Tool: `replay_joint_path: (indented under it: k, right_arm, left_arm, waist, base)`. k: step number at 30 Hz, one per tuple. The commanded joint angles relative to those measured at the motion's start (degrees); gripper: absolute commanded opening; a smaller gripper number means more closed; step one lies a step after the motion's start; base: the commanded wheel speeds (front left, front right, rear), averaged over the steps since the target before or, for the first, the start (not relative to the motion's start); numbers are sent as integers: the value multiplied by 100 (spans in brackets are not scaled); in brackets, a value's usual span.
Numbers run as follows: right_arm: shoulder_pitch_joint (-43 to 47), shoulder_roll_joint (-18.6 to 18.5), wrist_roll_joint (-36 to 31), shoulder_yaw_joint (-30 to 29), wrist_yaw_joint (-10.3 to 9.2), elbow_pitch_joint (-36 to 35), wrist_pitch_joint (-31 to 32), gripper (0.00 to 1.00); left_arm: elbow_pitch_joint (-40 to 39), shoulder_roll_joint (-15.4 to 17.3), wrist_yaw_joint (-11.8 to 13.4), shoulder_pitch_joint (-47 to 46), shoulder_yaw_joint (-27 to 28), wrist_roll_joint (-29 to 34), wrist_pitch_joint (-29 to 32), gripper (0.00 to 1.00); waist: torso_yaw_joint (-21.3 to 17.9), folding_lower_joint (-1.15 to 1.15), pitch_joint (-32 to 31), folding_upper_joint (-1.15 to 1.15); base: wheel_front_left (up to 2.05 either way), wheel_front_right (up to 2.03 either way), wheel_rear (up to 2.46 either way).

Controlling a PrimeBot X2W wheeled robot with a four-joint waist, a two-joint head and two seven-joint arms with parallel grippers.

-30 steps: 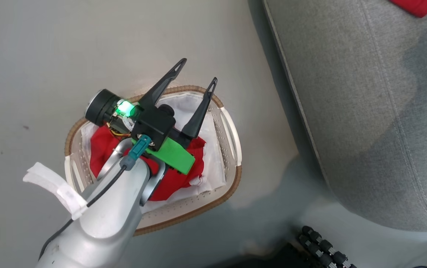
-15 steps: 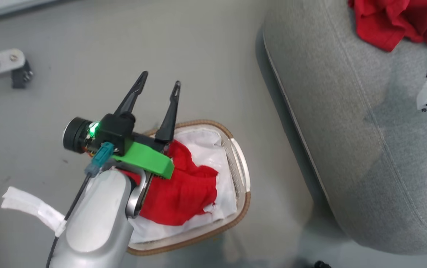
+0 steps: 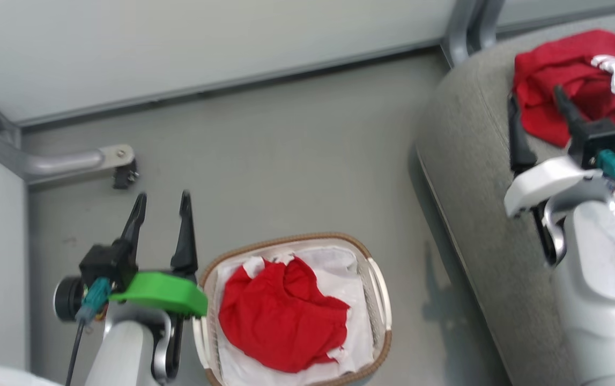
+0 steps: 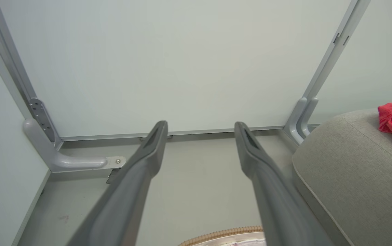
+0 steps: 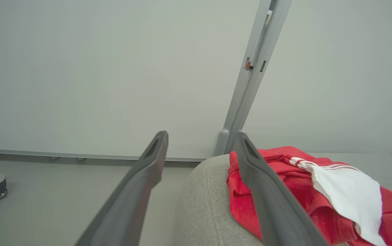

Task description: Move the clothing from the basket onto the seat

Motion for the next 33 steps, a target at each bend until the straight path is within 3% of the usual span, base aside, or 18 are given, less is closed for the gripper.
replay_joint_path:
  k: [1,7,15,25,33]
  right_arm:
    - [237,12,139,17,-8,-47,-12,100]
    - [1017,210,583,150,-8,-256,-12,100]
    - [1884,228,1161,603,-8,-589,-12,100]
    - [2689,234,1207,603,-8,-1003,-12,100]
    - [2746,234,1290,707,-8,-1036,-12,100]
  left_arm:
    - [-2,-6,40,223,76,4,4,100]
    - [-84,-32,80,846,291,-112,4,100]
    - [-133,-28,168,1274,-75,-238,4,100]
    - [-194,-29,265,1390,-107,-338,4,100]
    - [-173,-29,257,1365,-55,-309,5,100]
  waist:
    - [541,1,-672,0]
    - [793,1,-980,0]
    - [971,1,-1196,0]
    - [975,1,-1351,0]
    - [883,1,-1370,0]
  base:
    - [0,0,0]
    - [0,0,0]
    - [0,0,0]
    - [0,0,0]
    - [0,0,0]
